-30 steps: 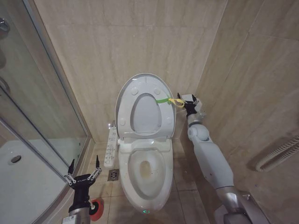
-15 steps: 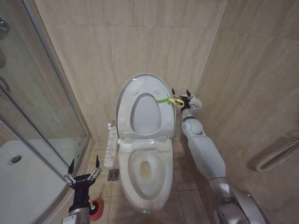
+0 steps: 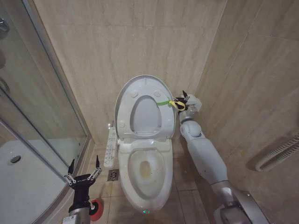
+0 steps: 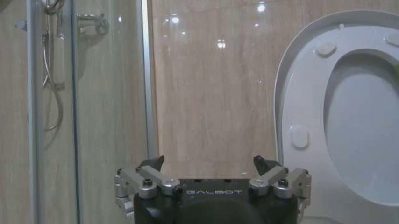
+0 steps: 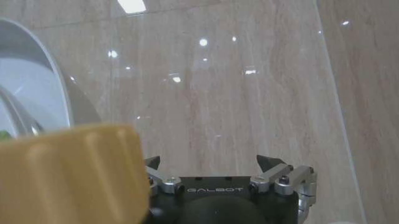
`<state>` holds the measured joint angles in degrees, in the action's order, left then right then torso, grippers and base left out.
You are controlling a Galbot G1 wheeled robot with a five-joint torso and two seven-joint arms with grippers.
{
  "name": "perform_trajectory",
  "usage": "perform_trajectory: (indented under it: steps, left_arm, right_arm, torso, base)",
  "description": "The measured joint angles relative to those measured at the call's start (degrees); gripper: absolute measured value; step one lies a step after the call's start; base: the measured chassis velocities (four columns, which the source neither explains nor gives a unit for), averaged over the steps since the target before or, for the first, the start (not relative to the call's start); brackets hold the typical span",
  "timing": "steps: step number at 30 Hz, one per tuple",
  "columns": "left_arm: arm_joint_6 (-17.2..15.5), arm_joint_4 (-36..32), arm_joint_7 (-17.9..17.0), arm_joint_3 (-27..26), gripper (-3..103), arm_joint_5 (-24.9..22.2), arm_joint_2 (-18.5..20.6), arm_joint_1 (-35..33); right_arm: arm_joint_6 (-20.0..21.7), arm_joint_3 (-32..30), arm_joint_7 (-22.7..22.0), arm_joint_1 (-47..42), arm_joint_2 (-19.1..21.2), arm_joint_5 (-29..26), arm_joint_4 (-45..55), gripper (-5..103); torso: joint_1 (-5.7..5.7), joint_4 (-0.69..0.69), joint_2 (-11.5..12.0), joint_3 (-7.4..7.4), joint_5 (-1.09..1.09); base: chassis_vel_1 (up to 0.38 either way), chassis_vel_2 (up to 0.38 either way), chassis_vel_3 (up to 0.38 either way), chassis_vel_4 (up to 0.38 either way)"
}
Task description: Open the toilet lid, clean the toilet bowl with a toilet brush, close the toilet lid, and flush.
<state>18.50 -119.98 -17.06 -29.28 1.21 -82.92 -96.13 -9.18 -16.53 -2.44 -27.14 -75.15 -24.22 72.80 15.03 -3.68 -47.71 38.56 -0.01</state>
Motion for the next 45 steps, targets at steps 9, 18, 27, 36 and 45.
perform_trajectory:
  steps: [9,18,27,36,45]
  left_arm:
    - [0.0,0.0,0.0,0.0,97,0.0,0.0,0.0]
    - [0.0,0.0,0.0,0.0,97,0.0,0.0,0.0]
    - [0.0,0.0,0.0,0.0,97,0.0,0.0,0.0]
    - [0.0,0.0,0.0,0.0,97,0.0,0.0,0.0]
    - [0.0,0.0,0.0,0.0,97,0.0,0.0,0.0]
  right_arm:
    - [-0.56,1.38,0.35,-4.48,2.32,-0.13,3.84,100]
    - [-0.67,2.25,0.41,-8.29,3.97,-0.43,7.88,100]
    - [-0.8,-0.6,0.52,-16.24,6.59,-1.56,13.25,100]
    - [-0.88,-3.93,0.66,-24.15,8.29,-2.98,17.91,100]
    - [-0.92,-6.47,1.23,-31.06,9.75,-3.74,22.82,100]
  torso:
    - [0.0,0.07,0.0,0.0,0.02]
    - [0.0,0.04,0.0,0.0,0.01]
    - [0.0,0.03,0.0,0.0,0.01]
    - [0.0,0.03,0.0,0.0,0.01]
    - [0.0,0.03,0.0,0.0,0.01]
  base:
    - [0.0,0.0,0.0,0.0]
    - [0.0,0.0,0.0,0.0]
    - [0.0,0.0,0.0,0.0]
    - [0.0,0.0,0.0,0.0]
    - [0.0,0.0,0.0,0.0]
